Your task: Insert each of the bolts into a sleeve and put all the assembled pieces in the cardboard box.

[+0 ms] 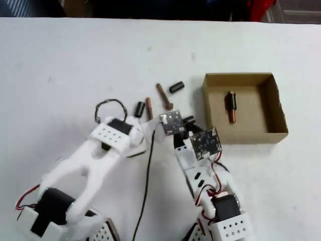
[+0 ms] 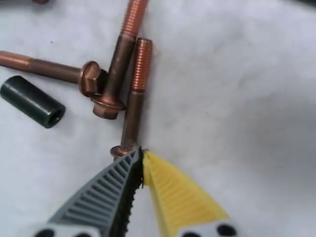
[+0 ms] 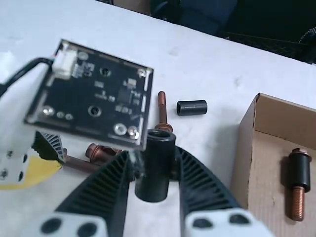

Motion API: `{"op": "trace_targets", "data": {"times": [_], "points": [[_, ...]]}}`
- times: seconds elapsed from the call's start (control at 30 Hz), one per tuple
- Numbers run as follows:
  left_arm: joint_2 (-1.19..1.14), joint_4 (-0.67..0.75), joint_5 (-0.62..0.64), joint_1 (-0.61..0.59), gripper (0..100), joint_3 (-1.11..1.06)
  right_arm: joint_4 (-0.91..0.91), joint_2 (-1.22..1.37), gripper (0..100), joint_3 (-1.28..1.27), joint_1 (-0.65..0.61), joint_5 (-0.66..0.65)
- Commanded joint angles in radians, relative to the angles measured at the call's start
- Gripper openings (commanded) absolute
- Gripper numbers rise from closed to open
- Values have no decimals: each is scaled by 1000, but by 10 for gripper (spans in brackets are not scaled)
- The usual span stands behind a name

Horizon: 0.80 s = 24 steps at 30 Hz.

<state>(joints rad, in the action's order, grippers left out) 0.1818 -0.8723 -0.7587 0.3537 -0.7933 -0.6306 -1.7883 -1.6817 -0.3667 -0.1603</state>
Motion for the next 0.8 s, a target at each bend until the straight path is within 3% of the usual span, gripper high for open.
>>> {"op": "trace_targets", "data": {"times": [0.0,0.17,0.77], "points": [[1,23,-8,13,46,48,21,-13,16,-9,12,9],[-5,21,-8,-28,158,84,19,-13,16,-9,12,8],[-16,-32,-77,-56,146,146,19,-13,16,-9,13,8]]}}
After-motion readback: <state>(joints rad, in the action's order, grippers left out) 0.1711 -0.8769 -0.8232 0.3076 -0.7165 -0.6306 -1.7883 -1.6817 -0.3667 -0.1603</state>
